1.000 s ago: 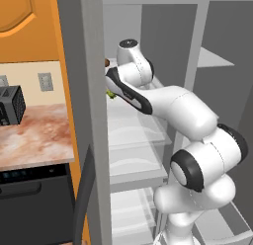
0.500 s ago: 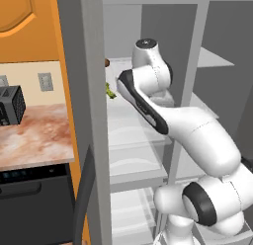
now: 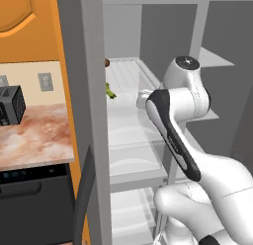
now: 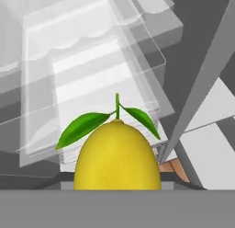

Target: Take the lemon and broccoli from the fridge shelf and place them in the freezer drawer to begin freezing them.

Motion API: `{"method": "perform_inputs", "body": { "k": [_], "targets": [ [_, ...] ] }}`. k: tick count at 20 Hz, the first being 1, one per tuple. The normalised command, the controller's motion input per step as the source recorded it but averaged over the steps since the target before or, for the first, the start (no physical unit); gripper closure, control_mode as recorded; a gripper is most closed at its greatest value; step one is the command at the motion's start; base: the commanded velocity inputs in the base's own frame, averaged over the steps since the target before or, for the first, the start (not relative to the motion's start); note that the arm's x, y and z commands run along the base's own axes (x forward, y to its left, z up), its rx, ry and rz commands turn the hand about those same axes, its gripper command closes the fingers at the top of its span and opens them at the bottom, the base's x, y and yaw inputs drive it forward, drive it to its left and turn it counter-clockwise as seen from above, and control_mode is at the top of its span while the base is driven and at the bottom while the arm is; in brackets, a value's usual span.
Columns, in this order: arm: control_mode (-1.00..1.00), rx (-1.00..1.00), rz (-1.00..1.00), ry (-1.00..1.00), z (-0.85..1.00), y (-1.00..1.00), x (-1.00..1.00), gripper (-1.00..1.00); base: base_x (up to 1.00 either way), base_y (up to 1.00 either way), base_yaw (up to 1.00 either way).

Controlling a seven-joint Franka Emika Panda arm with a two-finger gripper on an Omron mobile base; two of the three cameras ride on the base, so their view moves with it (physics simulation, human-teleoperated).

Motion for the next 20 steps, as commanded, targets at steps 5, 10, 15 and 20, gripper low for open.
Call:
{"method": "perform_inputs", "body": {
  "k": [5, 10, 15, 20],
  "targets": [
    [-1.0, 0.07, 0.0, 0.0, -0.35, -0.2, -0.96, 1.0, 0.0, 0.0, 0.0],
    [-1.0, 0.0, 0.0, 0.03, -0.06, 0.0, -0.19, 1.0, 0.0, 0.0, 0.0],
    [-1.0, 0.0, 0.0, 0.0, 0.0, 0.0, 0.0, 1.0, 0.0, 0.0, 0.0],
    [1.0, 0.0, 0.0, 0.0, 0.0, 0.0, -0.07, 1.0, -0.23, 0.0, -0.02]
  ]
}}
